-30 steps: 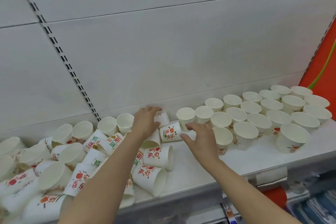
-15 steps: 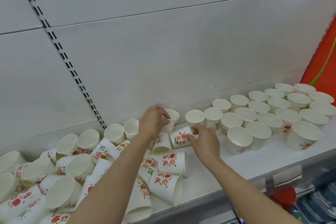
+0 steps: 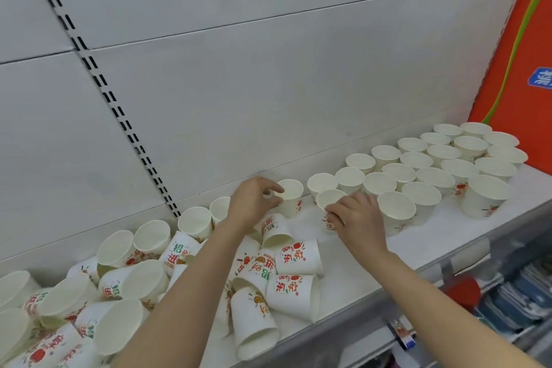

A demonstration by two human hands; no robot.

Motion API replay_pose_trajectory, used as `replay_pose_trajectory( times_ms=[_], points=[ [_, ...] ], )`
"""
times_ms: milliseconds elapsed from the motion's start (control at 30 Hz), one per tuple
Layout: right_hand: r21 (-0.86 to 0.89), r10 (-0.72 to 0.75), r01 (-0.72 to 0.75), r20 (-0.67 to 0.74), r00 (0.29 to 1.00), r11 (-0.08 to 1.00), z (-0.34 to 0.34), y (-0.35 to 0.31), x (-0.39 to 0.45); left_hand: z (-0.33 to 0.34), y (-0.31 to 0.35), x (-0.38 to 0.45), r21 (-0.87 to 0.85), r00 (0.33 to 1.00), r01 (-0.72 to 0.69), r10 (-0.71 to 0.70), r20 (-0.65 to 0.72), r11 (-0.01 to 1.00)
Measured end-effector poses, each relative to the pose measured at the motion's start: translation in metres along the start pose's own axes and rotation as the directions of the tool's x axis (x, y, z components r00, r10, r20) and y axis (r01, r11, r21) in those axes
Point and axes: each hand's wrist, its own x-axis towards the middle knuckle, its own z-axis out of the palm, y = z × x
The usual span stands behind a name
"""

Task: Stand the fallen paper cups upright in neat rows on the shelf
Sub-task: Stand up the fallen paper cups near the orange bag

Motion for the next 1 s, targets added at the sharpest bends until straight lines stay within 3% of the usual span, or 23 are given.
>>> replay_pose_trajectory(
  times_ms=[167,267,333,433,567,700,833,900,967,1000],
  points=[
    [-0.011,0.051,-0.05,0.017,0.999,0.999,0.003,0.005,-0.004,-0.009,0.003,-0.026,0.017,0.966,-0.012,0.007,0.259,1.0],
    [0.083,0.113,-0.109,-0.036,0.993,0.99,-0.01,-0.009,-0.005,-0.005,-0.001,-0.037,0.1,0.962,-0.031,0.003,0.272,0.994],
    [0.182,0.201,-0.195,-0.011,0.98,0.964,-0.022,-0.02,-0.012,0.0,-0.003,-0.043,0.167,0.971,-0.056,0.014,0.239,0.984],
    [0.294,0.351,-0.394,0.19,0.917,0.871,-0.036,-0.033,-0.029,0.006,-0.004,-0.046,0.257,0.995,-0.061,0.037,0.094,0.965],
    [0.39,0.365,-0.521,0.408,0.837,0.759,-0.047,-0.046,-0.04,0.011,0.005,-0.04,0.202,0.982,0.136,-0.104,-0.159,0.97],
    [0.402,0.357,-0.591,0.52,0.776,0.699,-0.049,-0.058,-0.04,0.019,0.011,-0.033,0.075,0.938,0.314,-0.298,-0.176,0.946],
    [0.411,0.366,-0.653,0.584,0.725,0.636,-0.047,-0.059,-0.038,0.022,0.01,-0.033,-0.083,0.918,0.374,-0.382,-0.107,0.924],
    [0.434,0.366,-0.664,0.589,0.721,0.609,-0.048,-0.057,-0.036,0.017,0.015,-0.043,-0.089,0.915,0.348,-0.359,-0.186,0.933],
    [0.469,0.356,-0.642,0.562,0.747,0.607,-0.051,-0.054,-0.031,0.011,0.026,-0.058,-0.118,0.937,0.208,-0.233,-0.26,0.971],
    [0.495,0.349,-0.623,0.538,0.767,0.606,-0.053,-0.053,-0.027,0.007,0.034,-0.066,-0.185,0.963,0.119,-0.158,-0.218,0.976]
  ],
)
